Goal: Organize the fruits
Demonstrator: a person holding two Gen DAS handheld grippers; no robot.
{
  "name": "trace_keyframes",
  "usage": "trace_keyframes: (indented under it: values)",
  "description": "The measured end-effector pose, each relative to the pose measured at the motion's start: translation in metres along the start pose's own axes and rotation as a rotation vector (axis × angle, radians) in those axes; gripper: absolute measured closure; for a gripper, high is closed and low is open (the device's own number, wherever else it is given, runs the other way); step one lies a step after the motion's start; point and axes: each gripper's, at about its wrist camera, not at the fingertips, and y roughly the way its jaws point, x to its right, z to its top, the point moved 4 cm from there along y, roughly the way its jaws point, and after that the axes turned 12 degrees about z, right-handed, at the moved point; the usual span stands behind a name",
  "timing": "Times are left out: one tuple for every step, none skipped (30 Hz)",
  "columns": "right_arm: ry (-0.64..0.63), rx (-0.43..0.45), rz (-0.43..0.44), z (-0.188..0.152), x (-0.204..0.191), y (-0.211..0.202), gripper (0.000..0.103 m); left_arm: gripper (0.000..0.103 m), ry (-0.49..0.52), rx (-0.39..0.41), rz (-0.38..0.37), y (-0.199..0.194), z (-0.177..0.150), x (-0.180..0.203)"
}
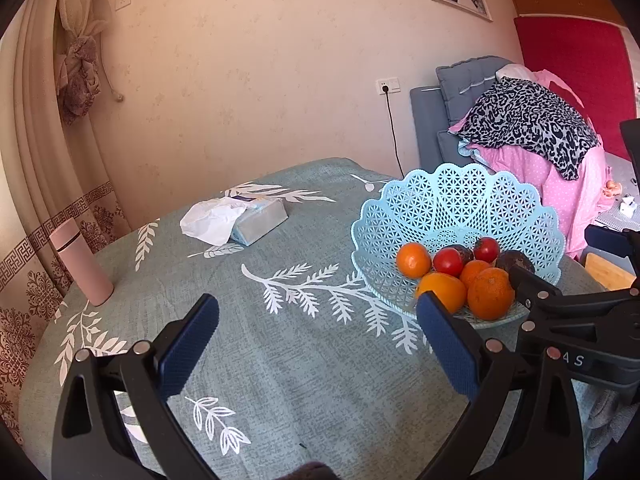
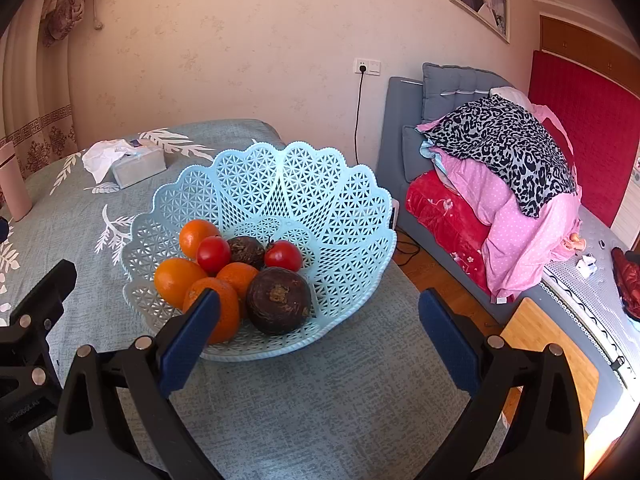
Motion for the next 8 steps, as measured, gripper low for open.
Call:
trace_keyframes:
  values:
    - [0.000,0.000,0.000,0.000,0.000,0.000,0.003,0.005,0.000,-0.006,0.003,0.001,0.000,0.000]
    - [0.002,0.000,0.001,0.000,0.000,0.000,0.003,0.005,-0.004,-0.014,0.010,0.002,0.001,-0.001]
    - [0.004,-0.001,0.002,0.000,0.001,0.000,0.003,0.005,-0.011,-0.023,0.014,0.002,0.000,-0.002]
    - [0.006,-0.001,0.002,0.000,0.001,0.000,0.003,0.005,-0.017,-0.031,0.014,0.002,0.000,-0.004]
    - [0.009,-0.001,0.002,0.000,0.002,-0.001,0.003,0.005,-0.021,-0.039,0.013,0.002,-0.001,-0.006]
    - [0.011,-0.002,0.002,0.000,0.002,-0.001,0.003,0.005,-0.025,-0.046,0.015,0.002,-0.001,-0.008]
    - [0.012,-0.002,0.003,0.000,0.002,-0.001,0.003,0.005,-0.028,-0.052,0.019,0.001,-0.002,-0.010]
    - [0.015,-0.003,0.002,0.000,0.002,-0.001,0.003,0.005,-0.033,-0.059,0.024,0.001,-0.004,-0.013]
